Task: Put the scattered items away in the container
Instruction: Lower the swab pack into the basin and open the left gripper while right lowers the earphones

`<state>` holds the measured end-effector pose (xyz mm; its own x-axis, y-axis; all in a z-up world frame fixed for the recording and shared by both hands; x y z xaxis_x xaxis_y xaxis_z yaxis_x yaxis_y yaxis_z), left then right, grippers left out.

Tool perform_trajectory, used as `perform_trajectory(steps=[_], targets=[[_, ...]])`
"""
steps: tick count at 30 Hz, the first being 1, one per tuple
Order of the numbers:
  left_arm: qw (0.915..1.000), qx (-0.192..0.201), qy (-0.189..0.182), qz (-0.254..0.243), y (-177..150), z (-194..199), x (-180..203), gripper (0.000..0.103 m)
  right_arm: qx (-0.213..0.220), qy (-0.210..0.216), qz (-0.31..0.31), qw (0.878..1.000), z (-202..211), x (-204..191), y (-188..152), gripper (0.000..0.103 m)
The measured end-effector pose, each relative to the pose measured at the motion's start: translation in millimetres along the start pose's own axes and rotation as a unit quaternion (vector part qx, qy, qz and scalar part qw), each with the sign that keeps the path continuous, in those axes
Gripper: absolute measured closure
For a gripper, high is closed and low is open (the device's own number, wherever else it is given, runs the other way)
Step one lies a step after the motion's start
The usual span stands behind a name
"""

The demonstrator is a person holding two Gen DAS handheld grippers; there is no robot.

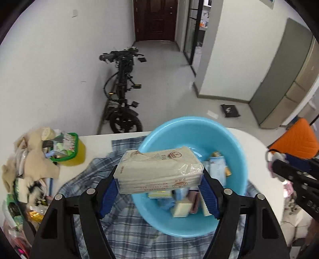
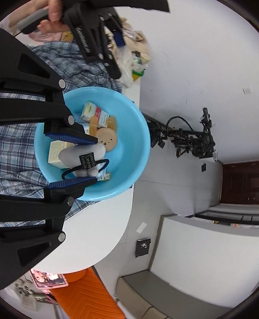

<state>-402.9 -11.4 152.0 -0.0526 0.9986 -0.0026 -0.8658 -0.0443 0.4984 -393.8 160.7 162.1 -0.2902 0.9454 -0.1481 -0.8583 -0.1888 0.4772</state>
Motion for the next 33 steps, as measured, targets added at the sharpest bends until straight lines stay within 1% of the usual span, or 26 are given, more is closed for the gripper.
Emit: perform_trajectory(steps=[3,6,10,12,15,16,18,20,22,24,28,33], targets=[[0.9997,0.01,0.006,-0.019,1,5,8,0.027,-0.004,-0.005,0.003,1.0,-1,0,0,0.072],[0.9998,0.005,0.003,-0.019,3,1,6,0.027,-0.007,-0.006,0.011,1.0,-8,-5,-1,0.072],[0.9998,-0.008,-0.001,-0.017,-2,-22,7,0.027,-0.018,-0.012,0.016,1.0,-28,-4,-3,0.072],[0.9997,-0.018,-0.005,-0.015,-8,-38,9,0.027,-0.026,-0.006,0.015,1.0,-40,-2,-7,0.072],[0.9991,-0.036,0.0,-0.021,-17,-63,11,0.027,-0.038,-0.004,0.012,0.999,-60,1,-14,0.072],[0.9989,-0.041,-0.001,-0.022,-20,-71,12,0.027,-0.042,0.004,0.004,0.999,-68,2,-16,0.072],[0.9987,-0.048,-0.01,-0.016,-25,-83,14,0.027,-0.05,0.012,-0.013,0.999,-83,4,-21,0.072],[0.9981,-0.058,-0.018,-0.008,-32,-97,15,0.027,-0.061,0.006,-0.008,0.998,-98,3,-27,0.072],[0.9975,-0.067,-0.017,-0.014,-39,-109,17,0.027,-0.069,0.006,-0.005,0.998,-110,2,-33,0.072],[0.9971,-0.073,-0.013,-0.016,-45,-120,17,0.027,-0.072,0.011,-0.01,0.997,-117,3,-36,0.072],[0.9963,-0.083,-0.017,-0.012,-53,-135,14,0.027,-0.078,0.004,-0.012,0.997,-123,9,-40,0.072],[0.9959,-0.089,-0.016,-0.002,-58,-144,12,0.027,-0.075,0.002,-0.022,0.997,-123,19,-40,0.072]])
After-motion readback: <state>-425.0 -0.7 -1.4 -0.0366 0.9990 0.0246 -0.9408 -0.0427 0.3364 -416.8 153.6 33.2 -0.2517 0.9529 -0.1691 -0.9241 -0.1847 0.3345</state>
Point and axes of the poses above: each gripper's, at about its wrist camera, not at the fingertips, and z roughly against the way its jaws point, x to its right, y to its top, the point moved 8 cm from there along -z, roughly the way its jaws point, and after that the axes turned 3 degrees about y, right-handed, at the moved point
